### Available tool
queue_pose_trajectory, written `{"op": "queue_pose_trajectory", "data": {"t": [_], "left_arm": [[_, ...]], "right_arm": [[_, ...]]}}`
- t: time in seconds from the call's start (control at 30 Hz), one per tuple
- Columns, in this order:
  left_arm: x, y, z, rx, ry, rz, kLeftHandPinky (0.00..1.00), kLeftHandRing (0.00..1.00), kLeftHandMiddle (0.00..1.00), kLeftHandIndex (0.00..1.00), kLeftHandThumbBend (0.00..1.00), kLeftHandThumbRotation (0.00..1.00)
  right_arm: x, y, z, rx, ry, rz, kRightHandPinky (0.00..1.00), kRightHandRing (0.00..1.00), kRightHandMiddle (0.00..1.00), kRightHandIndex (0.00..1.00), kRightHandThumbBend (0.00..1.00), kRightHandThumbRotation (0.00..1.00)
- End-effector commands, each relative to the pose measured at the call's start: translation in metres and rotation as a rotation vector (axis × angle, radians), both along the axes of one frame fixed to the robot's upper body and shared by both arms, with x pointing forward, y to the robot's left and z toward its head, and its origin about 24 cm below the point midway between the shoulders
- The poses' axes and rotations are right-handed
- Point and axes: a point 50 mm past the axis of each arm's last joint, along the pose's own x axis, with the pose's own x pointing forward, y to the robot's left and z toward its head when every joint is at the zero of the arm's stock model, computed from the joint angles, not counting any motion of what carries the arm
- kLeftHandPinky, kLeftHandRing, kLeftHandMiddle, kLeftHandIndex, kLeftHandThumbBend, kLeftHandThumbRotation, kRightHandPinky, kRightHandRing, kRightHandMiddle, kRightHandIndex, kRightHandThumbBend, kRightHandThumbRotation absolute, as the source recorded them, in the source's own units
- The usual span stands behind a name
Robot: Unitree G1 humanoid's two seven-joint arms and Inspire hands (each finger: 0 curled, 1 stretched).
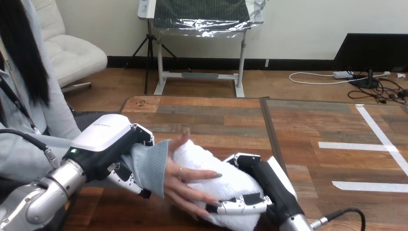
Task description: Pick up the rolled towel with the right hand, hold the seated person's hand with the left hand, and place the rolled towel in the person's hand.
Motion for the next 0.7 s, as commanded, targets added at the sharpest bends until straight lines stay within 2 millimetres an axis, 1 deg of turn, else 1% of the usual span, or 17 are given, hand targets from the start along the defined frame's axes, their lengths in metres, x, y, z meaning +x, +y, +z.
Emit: {"op": "queue_pose_trajectory", "data": {"t": [0.0, 0.37, 0.67], "left_arm": [[0.028, -0.032, 0.037, -0.115, -0.178, -0.081, 0.22, 0.26, 0.32, 0.36, 1.0, 0.15], [0.029, -0.032, 0.035, -0.116, -0.163, -0.079, 0.22, 0.26, 0.32, 0.36, 1.0, 0.16], [0.029, -0.032, 0.034, -0.118, -0.157, -0.081, 0.22, 0.26, 0.33, 0.36, 1.0, 0.16]], "right_arm": [[0.007, 0.016, 0.053, 0.057, -0.245, 0.147, 0.22, 0.27, 0.36, 0.45, 0.86, 0.03], [0.0, 0.011, 0.066, 0.066, -0.282, 0.165, 0.23, 0.28, 0.37, 0.45, 0.85, 0.04], [-0.002, 0.008, 0.076, 0.075, -0.301, 0.173, 0.24, 0.29, 0.38, 0.45, 0.84, 0.01]]}}
